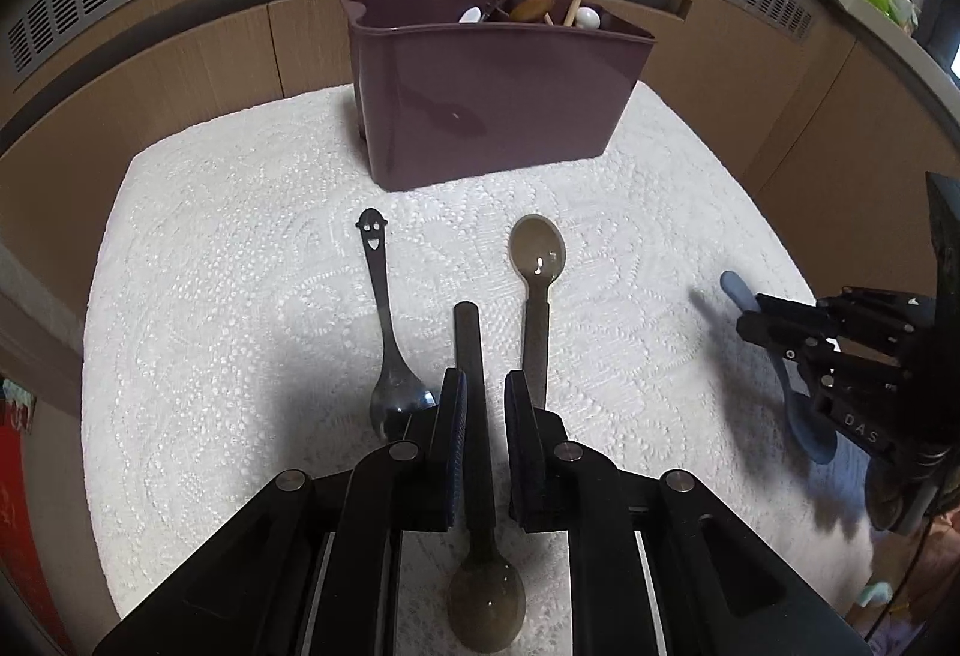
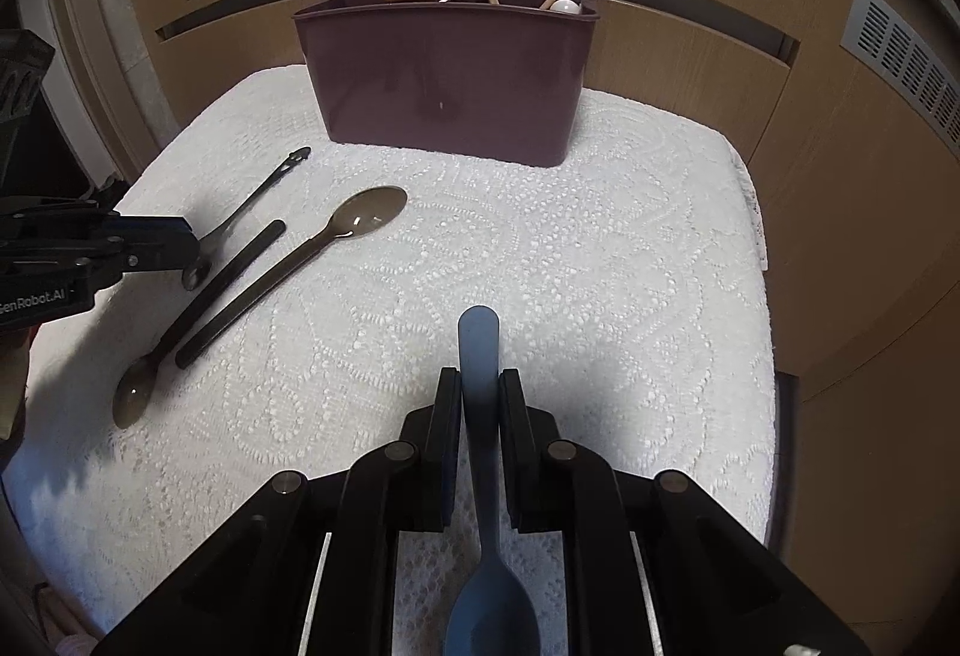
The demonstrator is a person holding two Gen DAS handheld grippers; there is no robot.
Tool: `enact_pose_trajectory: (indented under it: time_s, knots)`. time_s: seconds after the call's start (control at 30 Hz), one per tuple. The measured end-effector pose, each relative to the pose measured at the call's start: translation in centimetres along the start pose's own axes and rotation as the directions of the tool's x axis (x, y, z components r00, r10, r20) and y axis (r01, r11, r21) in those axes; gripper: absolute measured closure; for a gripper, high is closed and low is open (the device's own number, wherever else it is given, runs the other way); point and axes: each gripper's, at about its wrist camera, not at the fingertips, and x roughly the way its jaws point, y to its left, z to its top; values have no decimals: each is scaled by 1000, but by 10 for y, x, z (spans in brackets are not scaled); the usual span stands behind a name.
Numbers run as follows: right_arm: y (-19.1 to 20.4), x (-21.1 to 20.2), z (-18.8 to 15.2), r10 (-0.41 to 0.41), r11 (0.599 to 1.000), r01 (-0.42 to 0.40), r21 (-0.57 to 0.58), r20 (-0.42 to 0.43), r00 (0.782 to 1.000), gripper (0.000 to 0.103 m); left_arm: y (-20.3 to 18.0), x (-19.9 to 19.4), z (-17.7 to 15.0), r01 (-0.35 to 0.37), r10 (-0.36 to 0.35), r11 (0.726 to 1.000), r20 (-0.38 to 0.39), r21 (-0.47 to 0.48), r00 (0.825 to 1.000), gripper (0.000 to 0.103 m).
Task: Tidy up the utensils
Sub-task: 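Grasp the brown plastic spoon with the left gripper while the right gripper holds the blue spoon, then lift both held spoons over the caddy and open both grippers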
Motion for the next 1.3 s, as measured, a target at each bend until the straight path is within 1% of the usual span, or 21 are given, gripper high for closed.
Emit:
enact_pose_trajectory:
  time_s: [0.07,0.13,0.2,0.23,0.27,0.3,0.4,0.47,0.53,0.6,0.63,0.67,0.7,0.73,0.8,0.87,0.97,1.03,1.13,1.23,1.3]
  knots:
    - [-3,-1,-3,5,1000,-5,13,2,1000,91,-3,1,1,1,-1,1000,-7,4,1000,88]
    - [-6,-2,-5,10,1000,-10,28,6,1000,91,-7,4,5,-3,3,1000,-18,20,1000,83]
    - [-10,-3,-7,18,999,-18,43,10,1000,91,-12,8,10,-1,2,999,-33,46,999,69]
    - [-12,-2,-8,21,999,-22,49,13,1000,91,-15,11,13,3,-1,998,-40,61,999,65]
    - [-13,-2,-9,24,998,-25,55,15,1000,91,-19,14,17,9,-5,997,-48,77,999,57]
    - [-14,-1,-9,27,998,-27,59,15,1000,91,-23,17,21,12,-7,995,-53,95,999,54]
    - [-17,1,-10,35,997,-36,75,21,999,91,-35,34,38,7,3,990,-67,138,998,54]
    - [-19,2,-10,40,995,-42,87,23,999,91,-40,49,48,-5,18,989,-85,150,996,54]
    - [-20,2,-10,41,994,-44,97,25,999,91,-42,67,57,-34,50,988,-107,149,993,54]
    - [-23,1,-10,42,994,-45,104,29,999,91,-41,81,65,-42,60,990,-133,137,989,54]
    - [-24,-1,-10,40,993,-43,107,31,999,91,-41,85,68,-46,62,991,-128,129,990,54]
    - [-25,-1,-10,37,993,-41,110,34,999,91,-43,86,71,-49,65,990,-124,130,990,55]
    - [-26,-2,-10,37,993,-41,113,35,999,91,-45,88,73,-50,66,990,-123,134,990,63]
    - [-28,-2,-10,37,992,-41,118,37,999,91,-46,88,73,-51,67,989,-114,137,991,70]
    - [-29,-3,-9,37,991,-42,128,42,998,91,-49,85,70,-55,69,988,-97,144,993,70]
    - [-30,-7,-7,38,989,-45,138,58,998,91,-49,72,60,-42,50,990,-61,136,997,70]
    - [-29,-13,-3,51,987,-64,149,88,995,91,-39,39,42,2,-3,998,20,65,1000,70]
    - [-27,-17,0,62,986,-76,148,102,993,91,-29,13,28,34,-35,999,85,7,996,70]
    - [-21,-19,6,65,986,-83,146,120,991,91,-19,-14,13,69,-60,996,163,-49,985,70]
    - [-14,-21,10,60,986,-79,143,134,989,91,-8,-32,6,77,-57,994,225,-81,973,70]
    - [-11,-23,13,57,987,-76,139,138,989,91,-8,-38,11,81,-54,992,252,-95,966,70]
